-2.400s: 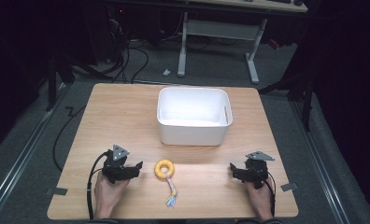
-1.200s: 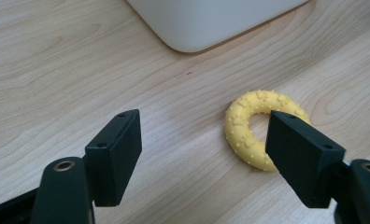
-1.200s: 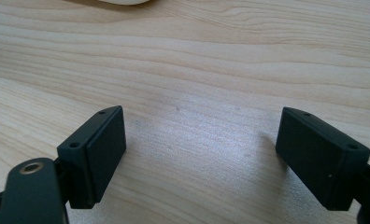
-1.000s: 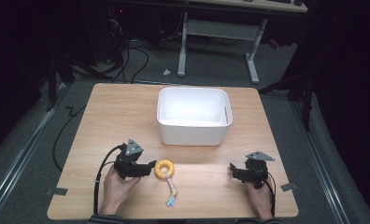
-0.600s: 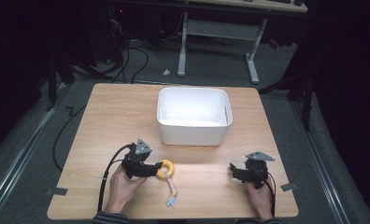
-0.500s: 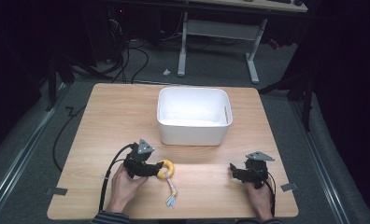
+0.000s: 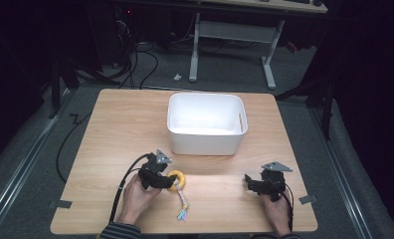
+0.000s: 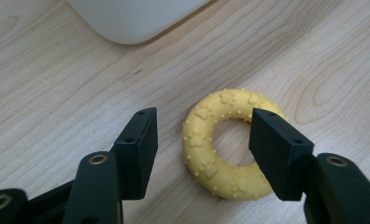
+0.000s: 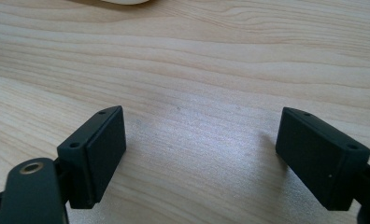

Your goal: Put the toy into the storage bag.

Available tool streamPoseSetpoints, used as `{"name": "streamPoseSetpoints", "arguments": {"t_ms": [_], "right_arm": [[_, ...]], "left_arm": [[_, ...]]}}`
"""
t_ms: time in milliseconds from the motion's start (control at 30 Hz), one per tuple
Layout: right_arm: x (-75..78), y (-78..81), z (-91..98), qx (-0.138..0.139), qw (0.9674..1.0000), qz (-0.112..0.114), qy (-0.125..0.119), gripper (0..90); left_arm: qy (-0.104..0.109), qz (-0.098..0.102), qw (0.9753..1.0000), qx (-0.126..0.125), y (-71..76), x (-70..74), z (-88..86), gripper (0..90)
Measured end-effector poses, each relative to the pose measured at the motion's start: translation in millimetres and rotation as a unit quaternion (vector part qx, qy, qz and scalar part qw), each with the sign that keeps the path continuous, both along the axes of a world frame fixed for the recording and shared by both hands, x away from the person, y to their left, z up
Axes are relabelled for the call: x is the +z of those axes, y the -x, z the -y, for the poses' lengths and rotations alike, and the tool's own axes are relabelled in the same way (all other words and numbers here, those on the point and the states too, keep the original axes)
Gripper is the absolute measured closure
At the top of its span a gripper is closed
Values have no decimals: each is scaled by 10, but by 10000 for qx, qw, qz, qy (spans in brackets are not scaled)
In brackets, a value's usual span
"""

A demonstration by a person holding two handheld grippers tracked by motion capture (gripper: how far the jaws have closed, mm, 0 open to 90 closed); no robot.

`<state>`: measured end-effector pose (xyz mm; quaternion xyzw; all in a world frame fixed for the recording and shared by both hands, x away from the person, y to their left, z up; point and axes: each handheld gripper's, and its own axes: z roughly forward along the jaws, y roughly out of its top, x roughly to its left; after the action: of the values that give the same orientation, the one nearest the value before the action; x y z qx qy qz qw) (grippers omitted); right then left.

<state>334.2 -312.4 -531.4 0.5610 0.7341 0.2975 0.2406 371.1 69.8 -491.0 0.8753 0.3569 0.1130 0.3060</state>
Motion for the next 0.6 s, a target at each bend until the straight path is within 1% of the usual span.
{"name": "streamPoseSetpoints", "arguments": {"t_ms": [67,167,200,333,433,533,600], "right_arm": [[0,0,0,-1,10000,-1,1,162],[0,1,-2,-2,10000,-1,-3,161],[0,1,-2,-4,10000,-1,0,162],[0,1,-2,-3,10000,-2,-4,161],[0,1,-1,-4,10000,-1,1,162],[0,1,-2,-2,10000,-1,-2,162],[0,1,-2,-2,10000,-1,-3,162]], "left_arm": [[-193,-6,9998,-14,-4,-35,46,445],[-244,-24,9997,-29,-9,-56,69,461],[-296,-63,9995,-49,-21,-72,88,470],[-362,-136,9992,-75,-40,-94,117,504],[-366,-181,9991,-79,-51,-102,120,529],[-394,-260,9989,-63,-78,-118,121,548],[-402,-277,9988,-33,-85,-124,122,556]]}}
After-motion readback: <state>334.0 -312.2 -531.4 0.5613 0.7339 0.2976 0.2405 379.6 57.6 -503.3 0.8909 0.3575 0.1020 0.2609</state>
